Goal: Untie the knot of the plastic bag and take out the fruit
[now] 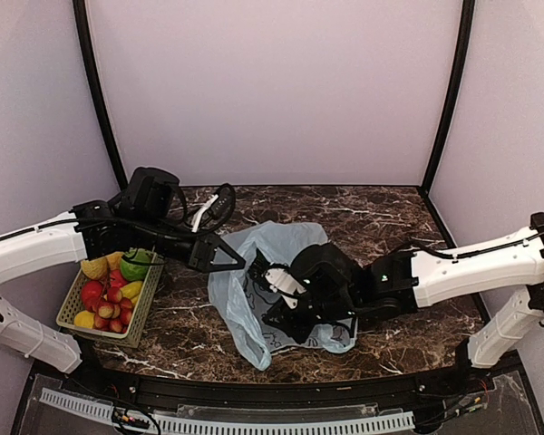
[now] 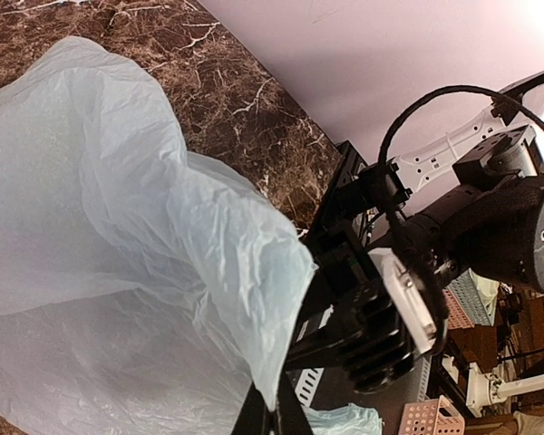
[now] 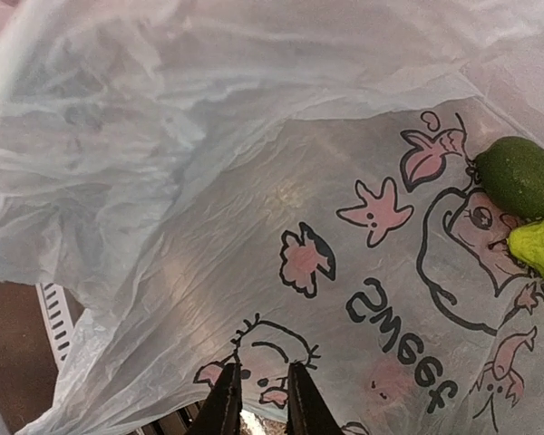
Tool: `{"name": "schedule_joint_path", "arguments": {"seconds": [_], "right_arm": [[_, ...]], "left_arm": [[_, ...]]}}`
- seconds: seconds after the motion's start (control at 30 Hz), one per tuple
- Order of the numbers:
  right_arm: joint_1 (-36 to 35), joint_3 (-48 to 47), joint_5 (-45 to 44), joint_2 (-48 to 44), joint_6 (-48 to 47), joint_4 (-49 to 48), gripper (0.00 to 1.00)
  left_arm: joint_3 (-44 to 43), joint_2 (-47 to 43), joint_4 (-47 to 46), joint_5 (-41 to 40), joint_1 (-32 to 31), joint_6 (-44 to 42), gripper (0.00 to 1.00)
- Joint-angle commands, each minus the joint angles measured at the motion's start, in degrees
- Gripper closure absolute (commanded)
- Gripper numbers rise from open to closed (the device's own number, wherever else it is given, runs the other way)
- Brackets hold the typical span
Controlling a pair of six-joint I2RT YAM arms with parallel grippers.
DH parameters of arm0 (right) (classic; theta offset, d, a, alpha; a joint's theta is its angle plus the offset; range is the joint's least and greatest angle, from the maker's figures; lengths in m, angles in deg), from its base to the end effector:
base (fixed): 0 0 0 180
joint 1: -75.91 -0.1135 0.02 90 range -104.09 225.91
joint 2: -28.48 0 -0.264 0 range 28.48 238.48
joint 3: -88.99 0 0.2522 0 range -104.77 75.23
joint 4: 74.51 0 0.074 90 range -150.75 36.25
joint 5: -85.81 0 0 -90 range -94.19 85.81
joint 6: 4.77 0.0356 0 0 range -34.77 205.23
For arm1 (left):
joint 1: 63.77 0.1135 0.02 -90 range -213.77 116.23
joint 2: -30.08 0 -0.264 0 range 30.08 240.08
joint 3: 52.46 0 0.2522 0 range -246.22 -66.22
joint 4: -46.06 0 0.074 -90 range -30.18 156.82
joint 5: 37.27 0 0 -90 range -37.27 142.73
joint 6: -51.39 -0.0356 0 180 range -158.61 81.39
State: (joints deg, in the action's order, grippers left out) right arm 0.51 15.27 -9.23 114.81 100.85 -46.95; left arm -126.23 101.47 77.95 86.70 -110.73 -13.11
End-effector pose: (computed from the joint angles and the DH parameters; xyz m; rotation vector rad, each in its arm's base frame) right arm 0.0869 0.3213 0.2513 -1.1426 2.0855 0.7145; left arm 0.1751 -0.2166 0.3232 0.8169 2.1473 -1.3367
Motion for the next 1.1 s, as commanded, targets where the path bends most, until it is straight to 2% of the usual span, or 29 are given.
{"name": "schedule_joint_path", "arguments": {"seconds": [0.0,0.33,0.5,0.57,0.7,0.9,0.93,0.97,1.0,1.03,1.07], "right_arm": [[-0.54,-1.79,-1.17,3.10,-1.61,2.35,0.83],[5.14,-8.71,-5.87,11.81,7.75,10.30,0.77],[9.65,-7.03,-7.90,9.37,11.10,10.53,0.65],[10.73,-6.33,-9.02,7.79,11.86,10.18,0.57],[12.48,-3.89,-8.45,5.18,13.02,8.18,0.49],[13.36,0.16,-5.31,2.14,14.55,4.44,0.38],[13.36,1.14,-4.24,1.84,14.47,3.47,0.37],[13.35,1.88,-3.16,1.56,14.44,2.57,0.36],[13.39,2.42,-2.38,1.30,14.51,1.75,0.35],[13.35,3.00,-1.72,1.13,14.71,1.15,0.34],[13.35,3.39,-1.38,1.05,14.89,0.87,0.33]], "left_arm": [[-2.38,-0.03,2.28,0.78,-0.32,-1.94,0.99],[-3.69,-0.12,4.96,3.33,-0.27,-4.62,0.99],[-4.24,0.35,4.22,10.67,-0.52,-6.33,0.99],[-5.32,1.13,4.33,12.77,-2.30,-6.94,0.99],[-9.26,4.86,6.25,14.84,-7.34,-8.82,0.99],[-14.72,9.45,6.01,13.88,-13.64,-10.14,0.99],[-14.79,9.50,5.63,13.60,-13.81,-9.86,0.94],[-14.70,9.40,5.04,12.37,-13.83,-9.81,0.82],[-14.48,8.90,4.88,11.61,-13.85,-9.82,0.75],[-14.33,8.52,4.50,9.98,-13.86,-9.79,0.61],[-13.99,7.49,4.21,9.18,-13.86,-9.64,0.54]]}}
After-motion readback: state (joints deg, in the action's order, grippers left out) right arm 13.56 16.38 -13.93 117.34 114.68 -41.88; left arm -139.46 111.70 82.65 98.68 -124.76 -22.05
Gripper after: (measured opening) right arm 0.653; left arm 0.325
